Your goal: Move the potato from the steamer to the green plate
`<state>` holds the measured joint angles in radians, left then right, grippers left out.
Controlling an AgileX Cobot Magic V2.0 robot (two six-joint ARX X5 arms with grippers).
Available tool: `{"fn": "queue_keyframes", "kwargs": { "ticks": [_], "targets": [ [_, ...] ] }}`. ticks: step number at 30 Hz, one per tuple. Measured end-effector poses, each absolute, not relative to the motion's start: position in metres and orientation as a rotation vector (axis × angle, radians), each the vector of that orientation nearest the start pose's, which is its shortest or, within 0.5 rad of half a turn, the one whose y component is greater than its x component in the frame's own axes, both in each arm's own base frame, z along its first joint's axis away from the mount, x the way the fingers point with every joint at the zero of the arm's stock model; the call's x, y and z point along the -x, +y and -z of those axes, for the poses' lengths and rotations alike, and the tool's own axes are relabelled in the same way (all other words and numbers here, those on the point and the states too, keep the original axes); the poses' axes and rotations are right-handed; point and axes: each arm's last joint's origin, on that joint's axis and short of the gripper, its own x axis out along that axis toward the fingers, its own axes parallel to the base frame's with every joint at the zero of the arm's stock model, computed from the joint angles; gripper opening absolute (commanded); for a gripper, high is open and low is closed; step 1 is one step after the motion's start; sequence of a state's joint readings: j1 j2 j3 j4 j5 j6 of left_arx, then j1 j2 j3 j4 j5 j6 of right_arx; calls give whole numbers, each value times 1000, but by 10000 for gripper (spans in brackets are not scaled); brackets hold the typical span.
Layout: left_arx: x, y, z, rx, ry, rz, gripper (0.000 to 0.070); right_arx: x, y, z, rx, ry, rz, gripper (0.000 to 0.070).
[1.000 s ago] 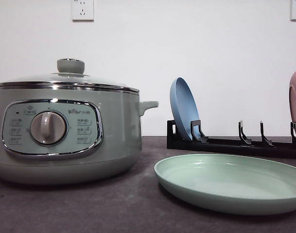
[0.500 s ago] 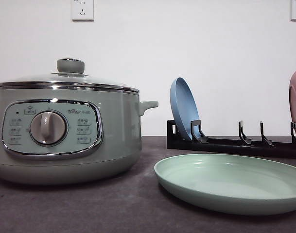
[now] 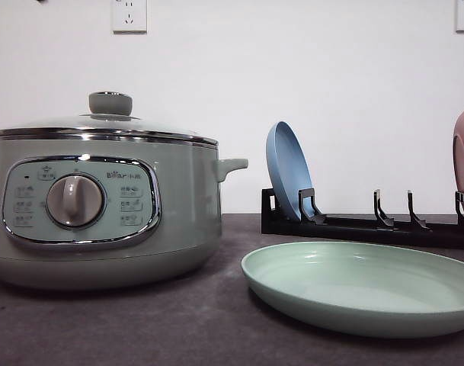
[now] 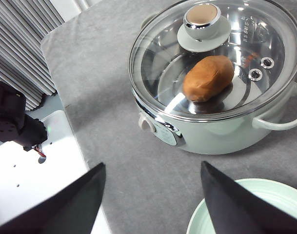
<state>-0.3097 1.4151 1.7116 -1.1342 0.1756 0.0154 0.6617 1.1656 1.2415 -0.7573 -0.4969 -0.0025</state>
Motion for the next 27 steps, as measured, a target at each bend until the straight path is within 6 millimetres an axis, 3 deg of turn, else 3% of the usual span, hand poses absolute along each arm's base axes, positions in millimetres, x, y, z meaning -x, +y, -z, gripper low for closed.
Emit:
{"fn": "queue_keyframes", "kwargs": {
  "ticks": [12, 27],
  "targets": [
    [-294, -122, -373, -187, 1006, 443, 512, -171, 151, -365, 62, 726, -1111, 384],
    [-318, -133, -341, -207, 1102, 437, 509, -171, 151, -365, 68, 725, -1097, 384]
  ]
}}
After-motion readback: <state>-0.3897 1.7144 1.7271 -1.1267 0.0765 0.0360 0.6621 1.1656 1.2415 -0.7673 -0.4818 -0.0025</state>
